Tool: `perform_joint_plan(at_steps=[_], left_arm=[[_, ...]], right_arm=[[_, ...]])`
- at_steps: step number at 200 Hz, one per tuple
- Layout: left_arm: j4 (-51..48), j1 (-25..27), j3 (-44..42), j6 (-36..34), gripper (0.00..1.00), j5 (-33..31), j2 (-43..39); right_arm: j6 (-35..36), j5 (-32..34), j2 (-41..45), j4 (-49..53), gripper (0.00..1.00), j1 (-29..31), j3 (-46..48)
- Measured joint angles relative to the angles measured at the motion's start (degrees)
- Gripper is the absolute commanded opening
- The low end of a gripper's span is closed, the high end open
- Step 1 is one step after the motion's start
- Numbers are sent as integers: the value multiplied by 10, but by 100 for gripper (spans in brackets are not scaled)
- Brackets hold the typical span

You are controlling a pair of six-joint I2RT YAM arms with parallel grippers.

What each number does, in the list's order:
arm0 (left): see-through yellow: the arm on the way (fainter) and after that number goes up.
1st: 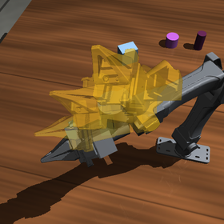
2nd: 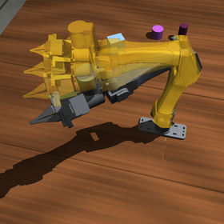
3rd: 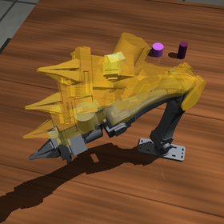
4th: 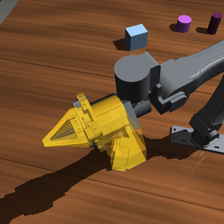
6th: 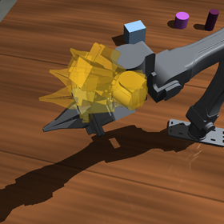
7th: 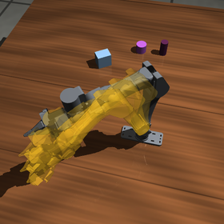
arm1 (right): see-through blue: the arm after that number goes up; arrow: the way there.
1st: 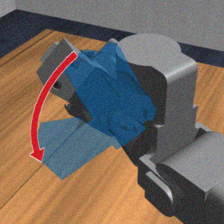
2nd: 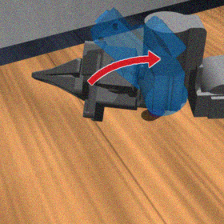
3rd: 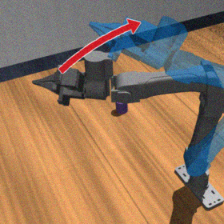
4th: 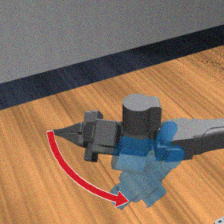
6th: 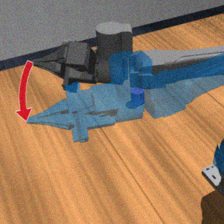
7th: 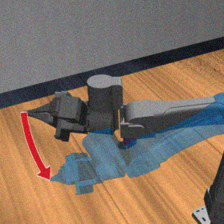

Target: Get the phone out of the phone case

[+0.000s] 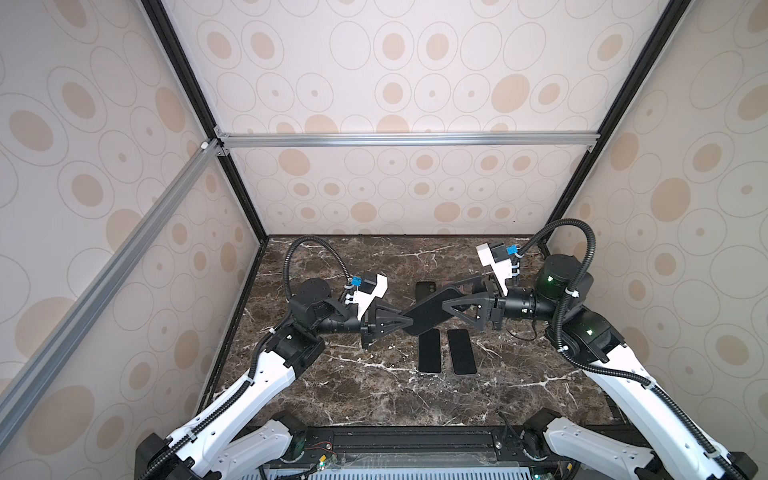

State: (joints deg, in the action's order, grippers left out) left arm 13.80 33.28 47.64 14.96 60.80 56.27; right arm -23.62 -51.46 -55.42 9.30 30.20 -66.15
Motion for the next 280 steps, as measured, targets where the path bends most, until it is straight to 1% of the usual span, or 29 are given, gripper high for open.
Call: perform_joint_plan(at_steps=[21, 66, 116, 240, 259, 280], left_arm=[[3, 0, -7, -3, 0, -1, -6], [5, 0, -14, -10, 0, -1, -15], [5, 0, -16, -13, 0, -4, -20], [6, 0, -20, -14, 0, -22, -22], [-1, 0, -20, -23, 0, -31, -24], [-26, 0, -19, -51, 0, -44, -29]], right_arm=[[-27, -2, -1, -21, 59, 0, 0], [-64, -1, -14, -43, 57, 0, 0], [-81, -4, -20, -47, 54, 0, 1], [-127, -10, -25, -81, 37, 0, 14], [-138, -9, -25, -90, 36, 0, 19], [-149, -8, -26, -93, 37, 0, 24]])
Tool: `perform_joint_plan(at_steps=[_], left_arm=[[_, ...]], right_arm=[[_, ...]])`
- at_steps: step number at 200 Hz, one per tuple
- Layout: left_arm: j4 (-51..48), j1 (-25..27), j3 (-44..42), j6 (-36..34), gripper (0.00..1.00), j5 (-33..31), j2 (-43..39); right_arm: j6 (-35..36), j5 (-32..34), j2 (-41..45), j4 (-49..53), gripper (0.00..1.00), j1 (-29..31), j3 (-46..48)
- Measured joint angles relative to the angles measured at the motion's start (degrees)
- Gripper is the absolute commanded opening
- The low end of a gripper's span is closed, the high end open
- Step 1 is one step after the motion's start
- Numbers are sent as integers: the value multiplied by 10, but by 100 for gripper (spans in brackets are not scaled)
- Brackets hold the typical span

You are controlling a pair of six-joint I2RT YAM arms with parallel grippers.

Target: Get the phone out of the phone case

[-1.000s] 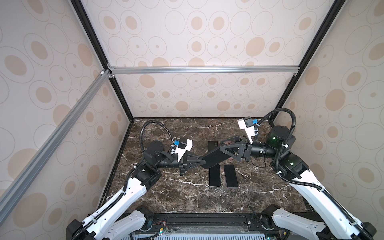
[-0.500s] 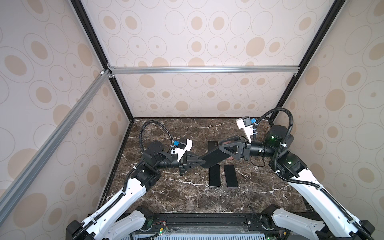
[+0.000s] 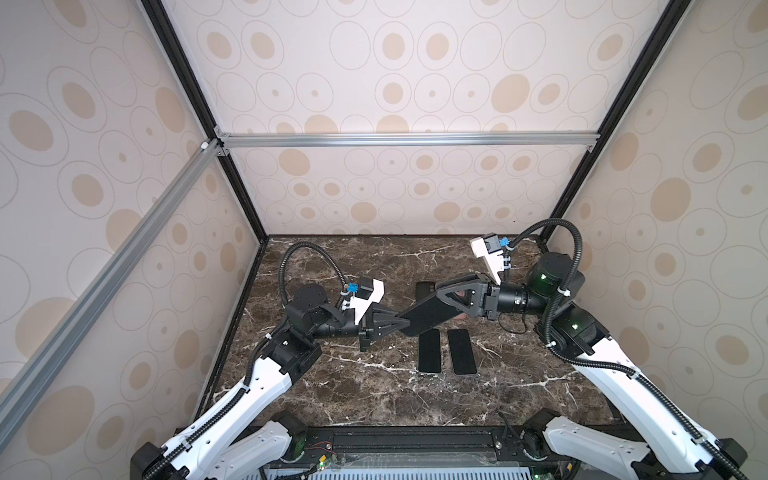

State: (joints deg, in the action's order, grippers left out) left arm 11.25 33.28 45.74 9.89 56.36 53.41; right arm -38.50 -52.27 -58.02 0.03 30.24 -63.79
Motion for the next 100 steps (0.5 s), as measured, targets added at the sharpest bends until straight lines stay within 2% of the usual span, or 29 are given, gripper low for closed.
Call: perform_joint_plan(at_steps=[83, 92, 100], left_arm=[[-132, 0, 44, -131, 0, -57, -8], [-139, 0, 45, -142, 0, -61, -8], [-144, 0, 45, -154, 0, -64, -9]], right_arm=[[-49, 4, -9, -41, 33, 1, 22], [-56, 5, -9, -48, 37, 1, 26], [-67, 12, -9, -55, 45, 1, 30]])
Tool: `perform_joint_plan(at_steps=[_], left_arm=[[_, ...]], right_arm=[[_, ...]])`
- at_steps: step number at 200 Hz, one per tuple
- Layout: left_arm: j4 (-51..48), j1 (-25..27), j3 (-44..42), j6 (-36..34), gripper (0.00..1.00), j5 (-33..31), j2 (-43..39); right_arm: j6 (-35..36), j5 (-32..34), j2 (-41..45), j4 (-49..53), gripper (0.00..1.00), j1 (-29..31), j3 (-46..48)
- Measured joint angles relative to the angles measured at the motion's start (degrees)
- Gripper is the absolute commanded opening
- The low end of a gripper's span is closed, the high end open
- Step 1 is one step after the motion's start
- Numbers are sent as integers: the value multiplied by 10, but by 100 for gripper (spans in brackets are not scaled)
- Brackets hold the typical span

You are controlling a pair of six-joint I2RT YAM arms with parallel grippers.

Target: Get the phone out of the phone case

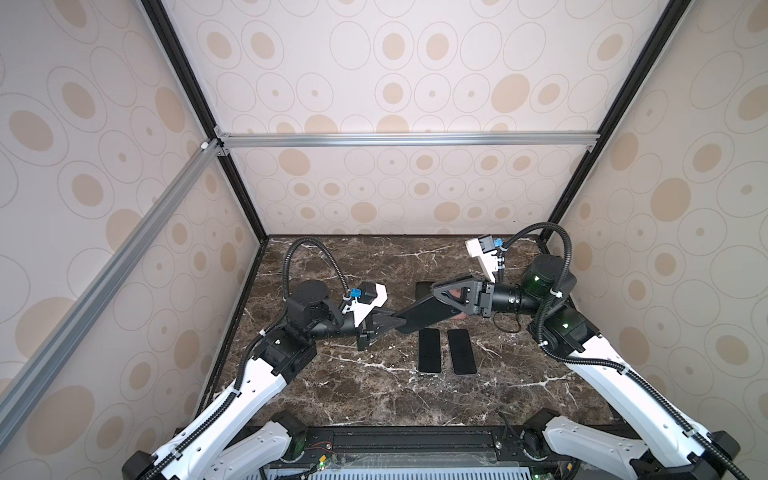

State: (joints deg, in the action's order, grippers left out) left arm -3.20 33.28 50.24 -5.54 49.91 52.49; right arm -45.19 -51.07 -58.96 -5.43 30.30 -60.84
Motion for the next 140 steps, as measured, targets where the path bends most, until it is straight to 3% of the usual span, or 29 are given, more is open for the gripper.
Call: perform_joint_plan(at_steps=[32, 66, 106, 140], left_arm=[[-8, 0, -1, -46, 0, -40, -6], [36, 1, -29, -27, 0, -54, -30], [152, 0, -76, 106, 0, -60, -43], [269, 0, -92, 270, 0, -77, -25]], right_arm=[[-49, 74, 2, -15, 63, -4, 17], [-23, 160, 50, -17, 65, -4, 36], [50, 238, 148, -28, 65, -4, 76], [104, 222, 163, -42, 63, -4, 97]])
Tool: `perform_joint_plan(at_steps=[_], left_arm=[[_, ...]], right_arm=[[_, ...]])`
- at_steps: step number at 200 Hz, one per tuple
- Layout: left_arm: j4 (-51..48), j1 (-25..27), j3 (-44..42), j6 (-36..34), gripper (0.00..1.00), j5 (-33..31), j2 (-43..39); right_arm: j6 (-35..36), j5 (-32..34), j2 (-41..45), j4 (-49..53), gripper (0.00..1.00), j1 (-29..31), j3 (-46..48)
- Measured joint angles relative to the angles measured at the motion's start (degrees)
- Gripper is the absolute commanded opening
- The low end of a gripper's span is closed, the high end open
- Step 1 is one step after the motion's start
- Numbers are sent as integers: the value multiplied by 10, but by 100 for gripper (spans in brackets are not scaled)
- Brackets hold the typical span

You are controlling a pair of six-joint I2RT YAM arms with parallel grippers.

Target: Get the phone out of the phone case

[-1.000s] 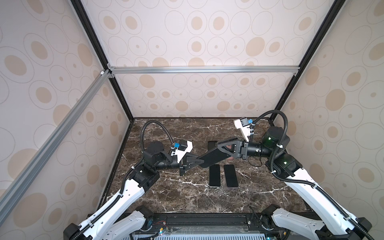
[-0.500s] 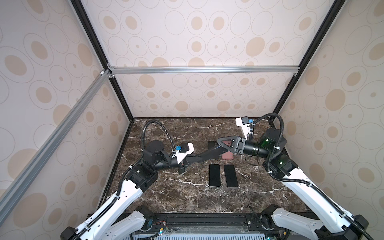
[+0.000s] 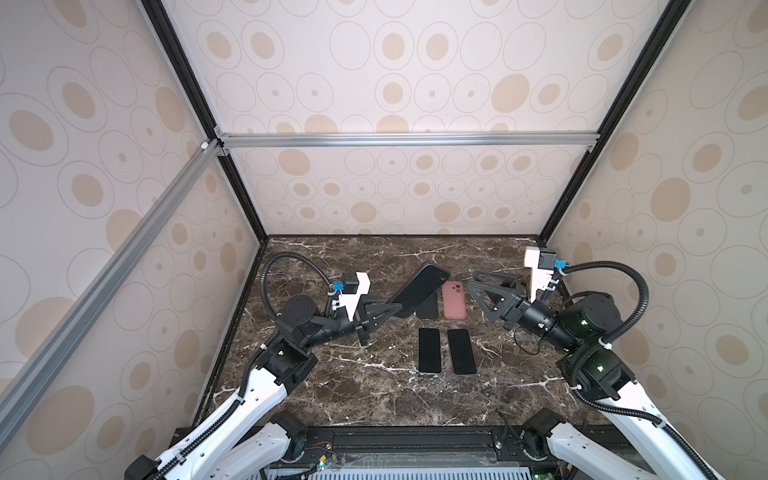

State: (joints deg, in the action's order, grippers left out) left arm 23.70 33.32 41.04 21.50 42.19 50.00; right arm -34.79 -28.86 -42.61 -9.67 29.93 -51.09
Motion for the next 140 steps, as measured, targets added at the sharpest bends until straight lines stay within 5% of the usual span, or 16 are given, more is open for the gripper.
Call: perform_joint_plan(at_steps=[62, 140], left_arm=[[241, 2, -44, 266, 0, -1, 56], [330, 3, -44, 350, 0, 9, 58]], right_arm=[[48, -109, -79, -61, 55, 19, 7], [98, -143, -146, -117, 42, 96, 1]])
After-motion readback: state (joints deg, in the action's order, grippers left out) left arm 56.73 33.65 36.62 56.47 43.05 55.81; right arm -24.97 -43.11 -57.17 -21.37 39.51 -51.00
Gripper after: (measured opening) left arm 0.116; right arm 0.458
